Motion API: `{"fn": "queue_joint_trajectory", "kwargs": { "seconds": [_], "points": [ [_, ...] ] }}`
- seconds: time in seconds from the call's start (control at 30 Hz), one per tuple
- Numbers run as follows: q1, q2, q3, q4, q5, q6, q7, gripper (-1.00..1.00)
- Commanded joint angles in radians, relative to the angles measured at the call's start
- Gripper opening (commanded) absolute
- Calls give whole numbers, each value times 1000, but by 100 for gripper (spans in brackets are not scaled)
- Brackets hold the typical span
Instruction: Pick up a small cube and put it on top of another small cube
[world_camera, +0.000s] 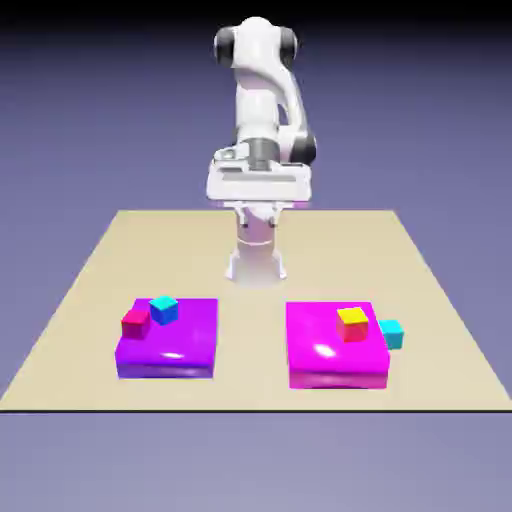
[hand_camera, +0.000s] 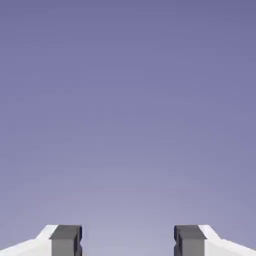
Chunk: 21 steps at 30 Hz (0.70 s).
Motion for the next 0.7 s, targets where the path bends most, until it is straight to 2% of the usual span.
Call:
{"fn": "queue_joint_trajectory", "kwargs": {
  "seconds": [0.0,0.67],
  "points": [
    [13,33,30,20,-43,-30,8,0],
    [155,757,484,496,-574,-837,43,0]
  ]
}}
